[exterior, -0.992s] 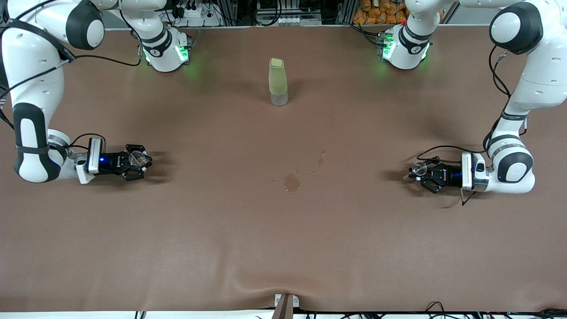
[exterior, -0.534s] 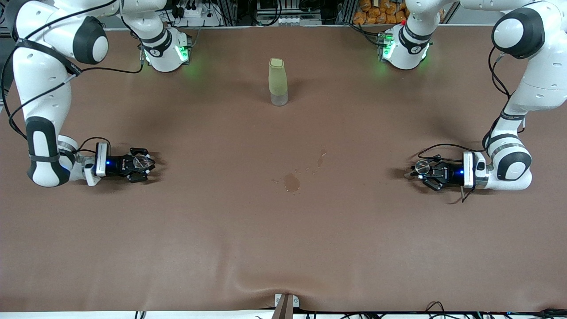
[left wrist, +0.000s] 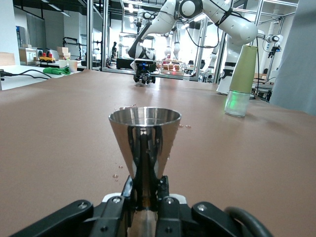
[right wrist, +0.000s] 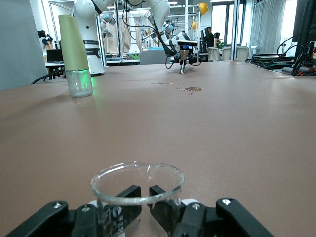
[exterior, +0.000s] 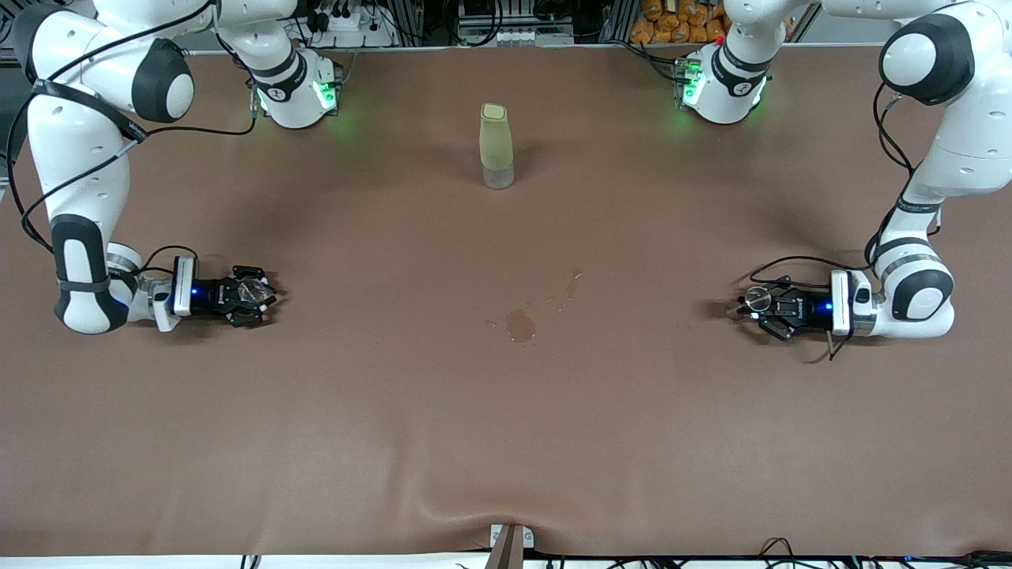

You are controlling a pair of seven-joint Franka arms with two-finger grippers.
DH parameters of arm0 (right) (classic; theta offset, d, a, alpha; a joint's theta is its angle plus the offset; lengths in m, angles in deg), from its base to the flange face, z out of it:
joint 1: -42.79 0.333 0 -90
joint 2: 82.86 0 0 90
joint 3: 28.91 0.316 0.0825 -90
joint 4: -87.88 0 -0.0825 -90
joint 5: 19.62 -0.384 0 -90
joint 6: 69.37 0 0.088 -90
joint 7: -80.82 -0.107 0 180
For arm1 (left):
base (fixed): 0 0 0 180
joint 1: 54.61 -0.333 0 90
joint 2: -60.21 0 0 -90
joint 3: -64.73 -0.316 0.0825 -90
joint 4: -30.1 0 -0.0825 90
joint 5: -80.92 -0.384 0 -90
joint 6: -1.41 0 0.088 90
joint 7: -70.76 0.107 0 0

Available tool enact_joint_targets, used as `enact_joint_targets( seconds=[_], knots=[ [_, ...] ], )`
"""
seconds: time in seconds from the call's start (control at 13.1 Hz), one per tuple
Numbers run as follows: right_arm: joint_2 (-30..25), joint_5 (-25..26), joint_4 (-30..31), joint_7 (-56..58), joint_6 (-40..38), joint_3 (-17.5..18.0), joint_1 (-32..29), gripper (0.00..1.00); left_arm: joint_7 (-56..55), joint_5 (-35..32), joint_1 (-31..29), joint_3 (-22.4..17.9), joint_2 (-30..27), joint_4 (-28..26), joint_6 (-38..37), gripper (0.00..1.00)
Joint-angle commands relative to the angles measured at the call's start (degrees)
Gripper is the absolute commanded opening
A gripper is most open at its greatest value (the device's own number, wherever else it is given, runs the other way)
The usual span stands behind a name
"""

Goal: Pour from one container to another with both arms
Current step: 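Lower the beaker with the right gripper while the left gripper lowers the jigger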

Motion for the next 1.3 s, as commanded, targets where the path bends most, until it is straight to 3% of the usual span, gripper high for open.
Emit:
enact_joint_targets(
  seconds=[0.0, 0.08, 0.38, 0.69, 0.99, 1.22],
  knots=[
    [1.16, 0.76, -0.67, 9.61, -0.18, 0.55, -1.25, 0.69, 0.42, -1.58, -0.51, -0.48, 0.32, 0.77, -1.6, 0.42],
    [1.16, 0.85, -0.67, 9.43, -0.09, 0.55, -1.51, 1.0, -0.02, -1.76, -0.42, -0.49, 0.41, 0.77, -1.6, 0.99],
    [0.28, 1.55, -0.84, 6.12, -0.18, -1.64, -0.98, 1.0, -5.53, -4.38, -0.59, -0.57, -0.46, 0.86, -1.6, 1.0],
    [-1.82, 9.26, -2.24, -14.16, -0.44, -4.71, -0.46, 1.0, -19.68, -15.53, -2.26, -0.57, -1.43, 10.07, -2.56, 1.0],
    [-5.25, 17.09, -5.93, -34.82, -1.32, -7.35, 0.25, 1.0, -34.18, -17.66, -2.62, -0.57, -4.94, 13.25, -3.18, 1.0],
    [-5.87, 19.56, -9.36, -48.01, -8.77, -11.03, 1.47, 1.0, -42.63, -17.67, -2.09, -0.4, -8.37, 13.43, -3.01, 1.0]
  ],
)
